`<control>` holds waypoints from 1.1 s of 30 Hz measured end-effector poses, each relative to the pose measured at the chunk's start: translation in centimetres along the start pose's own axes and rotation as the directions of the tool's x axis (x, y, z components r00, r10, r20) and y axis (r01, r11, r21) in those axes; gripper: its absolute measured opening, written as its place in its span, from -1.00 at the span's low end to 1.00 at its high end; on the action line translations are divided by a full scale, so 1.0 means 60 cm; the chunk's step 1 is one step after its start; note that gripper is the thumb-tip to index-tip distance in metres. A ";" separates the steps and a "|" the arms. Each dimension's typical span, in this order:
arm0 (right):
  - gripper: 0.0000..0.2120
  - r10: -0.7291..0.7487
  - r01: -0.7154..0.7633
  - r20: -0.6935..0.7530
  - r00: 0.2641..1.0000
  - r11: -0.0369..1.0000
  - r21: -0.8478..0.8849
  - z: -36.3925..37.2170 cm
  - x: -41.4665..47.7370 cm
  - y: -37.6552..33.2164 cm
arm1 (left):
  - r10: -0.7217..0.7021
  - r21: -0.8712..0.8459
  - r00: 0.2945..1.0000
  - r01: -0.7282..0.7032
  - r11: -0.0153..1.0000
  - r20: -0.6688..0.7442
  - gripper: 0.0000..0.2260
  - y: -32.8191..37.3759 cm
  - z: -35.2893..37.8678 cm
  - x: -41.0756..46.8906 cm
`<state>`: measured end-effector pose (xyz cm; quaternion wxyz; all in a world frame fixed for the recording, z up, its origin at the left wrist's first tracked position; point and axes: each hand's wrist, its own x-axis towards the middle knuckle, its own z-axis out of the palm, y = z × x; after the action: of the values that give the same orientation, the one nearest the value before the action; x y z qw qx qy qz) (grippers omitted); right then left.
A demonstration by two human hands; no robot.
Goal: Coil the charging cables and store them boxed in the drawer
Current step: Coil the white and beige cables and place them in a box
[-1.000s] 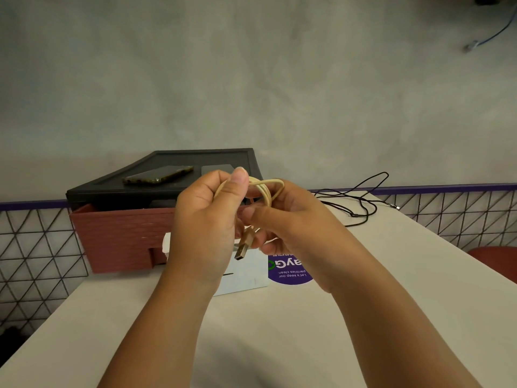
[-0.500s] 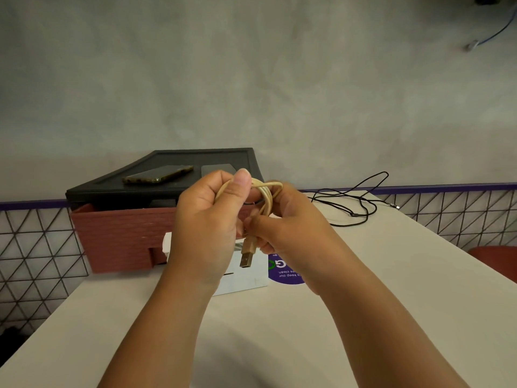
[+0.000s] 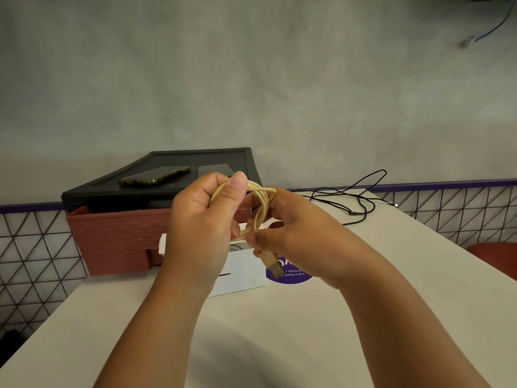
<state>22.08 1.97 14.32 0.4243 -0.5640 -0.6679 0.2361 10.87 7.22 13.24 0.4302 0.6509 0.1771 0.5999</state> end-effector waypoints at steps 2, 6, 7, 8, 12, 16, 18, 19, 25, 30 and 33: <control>-0.72 0.009 -0.008 0.001 1.000 0.999 -0.039 -0.002 0.001 0.003 | 0.005 0.003 1.000 -0.005 1.000 0.000 -0.72 0.000 -0.001 0.000; -0.69 0.025 -0.024 0.004 1.000 0.998 -0.066 0.000 0.005 0.007 | 0.011 0.030 1.000 -0.011 0.999 0.002 -0.74 -0.002 -0.002 0.000; -0.69 0.027 -0.026 0.003 1.000 0.996 -0.080 -0.001 0.006 0.009 | 0.014 0.042 1.000 -0.014 0.999 0.003 -0.74 -0.004 -0.002 0.000; -0.69 0.029 -0.029 0.002 1.000 0.995 -0.093 -0.001 0.006 0.010 | 0.016 0.049 1.000 -0.016 0.999 0.004 -0.74 -0.004 -0.002 0.000; -0.73 0.021 -0.020 0.004 1.000 0.987 -0.157 -0.002 0.007 0.016 | 0.040 0.086 0.999 -0.041 0.995 0.013 -0.74 -0.008 -0.002 0.000; -0.74 0.053 -0.041 0.063 0.997 0.984 -0.176 0.007 0.015 0.035 | 0.069 0.127 0.997 -0.066 0.990 -0.019 -0.76 -0.016 -0.009 0.003; -0.72 0.137 -0.105 0.108 0.985 0.961 -0.256 0.020 0.024 0.069 | 0.060 0.178 0.997 -0.051 0.983 -0.048 -0.76 -0.024 -0.015 0.006; -0.70 0.184 -0.141 0.111 0.977 0.938 -0.316 0.028 0.028 0.088 | 0.050 0.204 0.996 -0.035 0.978 -0.070 -0.75 -0.029 -0.020 0.009; -0.72 0.206 -0.169 0.084 0.975 0.932 -0.320 0.020 0.030 0.100 | -0.079 0.059 0.969 0.095 0.994 -0.234 -0.64 -0.029 -0.060 0.026; -0.55 0.058 -0.063 0.049 0.997 0.991 0.120 0.005 0.007 0.032 | -0.215 -0.223 0.939 0.156 0.962 -0.268 -0.68 -0.030 -0.064 0.030; -0.76 0.016 -0.015 -0.059 0.998 1.000 0.010 0.032 0.015 0.017 | -0.231 -0.239 0.951 0.181 0.954 -0.203 -0.67 -0.033 -0.034 0.020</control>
<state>21.01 3.39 12.77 0.4446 -0.5739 -0.6496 0.2259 9.79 9.94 12.27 0.5360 0.5042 0.2261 0.6382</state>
